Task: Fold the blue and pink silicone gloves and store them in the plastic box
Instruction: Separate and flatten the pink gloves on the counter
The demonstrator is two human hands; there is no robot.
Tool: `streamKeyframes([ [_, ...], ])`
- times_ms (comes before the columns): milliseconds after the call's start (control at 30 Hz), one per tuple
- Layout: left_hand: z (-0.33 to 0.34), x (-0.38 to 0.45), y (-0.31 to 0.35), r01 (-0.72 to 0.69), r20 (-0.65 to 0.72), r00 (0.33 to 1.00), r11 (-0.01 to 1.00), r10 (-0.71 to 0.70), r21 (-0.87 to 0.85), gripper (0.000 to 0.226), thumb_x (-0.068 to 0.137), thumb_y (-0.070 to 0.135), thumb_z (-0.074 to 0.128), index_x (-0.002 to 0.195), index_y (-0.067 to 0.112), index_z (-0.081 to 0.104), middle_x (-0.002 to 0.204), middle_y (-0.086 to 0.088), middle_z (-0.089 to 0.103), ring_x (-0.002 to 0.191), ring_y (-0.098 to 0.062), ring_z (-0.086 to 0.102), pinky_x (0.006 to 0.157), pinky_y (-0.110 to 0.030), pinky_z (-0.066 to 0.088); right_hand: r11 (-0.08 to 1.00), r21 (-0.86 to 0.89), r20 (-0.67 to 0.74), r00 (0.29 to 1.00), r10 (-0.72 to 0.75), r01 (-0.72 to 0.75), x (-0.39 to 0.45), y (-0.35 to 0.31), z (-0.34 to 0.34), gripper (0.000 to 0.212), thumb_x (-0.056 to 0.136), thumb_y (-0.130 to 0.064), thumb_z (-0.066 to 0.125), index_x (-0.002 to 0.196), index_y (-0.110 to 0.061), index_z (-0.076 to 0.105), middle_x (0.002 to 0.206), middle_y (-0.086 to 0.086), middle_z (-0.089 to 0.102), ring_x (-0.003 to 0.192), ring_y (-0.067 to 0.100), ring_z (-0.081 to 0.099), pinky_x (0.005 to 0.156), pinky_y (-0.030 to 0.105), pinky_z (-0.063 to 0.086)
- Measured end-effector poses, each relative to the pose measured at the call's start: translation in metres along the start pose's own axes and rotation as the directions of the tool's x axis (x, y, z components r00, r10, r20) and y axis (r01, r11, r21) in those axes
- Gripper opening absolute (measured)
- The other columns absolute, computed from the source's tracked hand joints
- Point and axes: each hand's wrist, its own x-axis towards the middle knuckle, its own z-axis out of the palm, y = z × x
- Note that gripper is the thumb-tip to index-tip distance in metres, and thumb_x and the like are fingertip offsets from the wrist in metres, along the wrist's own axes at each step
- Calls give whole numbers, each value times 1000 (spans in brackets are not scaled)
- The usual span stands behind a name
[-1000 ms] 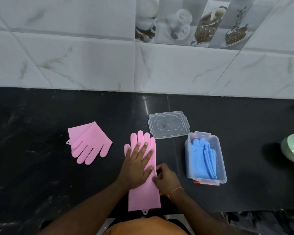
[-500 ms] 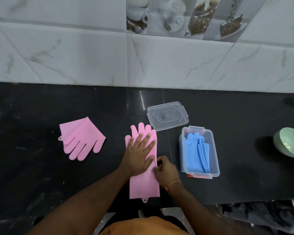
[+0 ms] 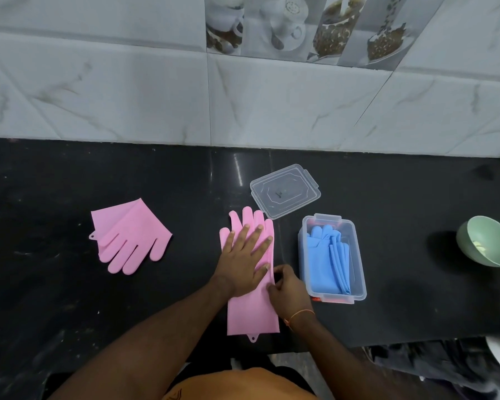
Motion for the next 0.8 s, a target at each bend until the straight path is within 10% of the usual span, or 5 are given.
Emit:
streamKeyframes([
  [400, 4, -14, -18, -25, -14, 1000, 997, 24, -72, 76, 108, 67, 23, 173, 34, 4, 181, 5, -11, 167, -28, -13, 133, -61, -2, 979, -203, -16, 999, -38, 34, -5, -6, 6, 44, 102, -36, 63, 141, -27, 46, 133, -3, 68, 111, 20, 70, 101, 39, 58],
  [533, -2, -22, -39, -49, -53, 998, 996, 45, -71, 72, 110, 62, 22, 173, 34, 5, 181, 7, -8, 167, -24, -12, 129, -58, -15, 869, -461, -71, 968, -239, 180, -12, -13, 18, 70, 100, -38, 64, 160, -25, 29, 159, 0, 45, 138, 24, 53, 115, 39, 48],
  [800, -32, -66, -139, 85, -64, 994, 992, -91, -98, 80, 96, 51, 51, 169, 38, 22, 180, 8, 10, 168, -23, 1, 127, -63, -12, 710, -523, 59, 851, -521, 471, -5, -53, 43, 54, 104, -45, 50, 154, -29, 41, 160, -4, 42, 141, 21, 44, 110, 43, 50],
])
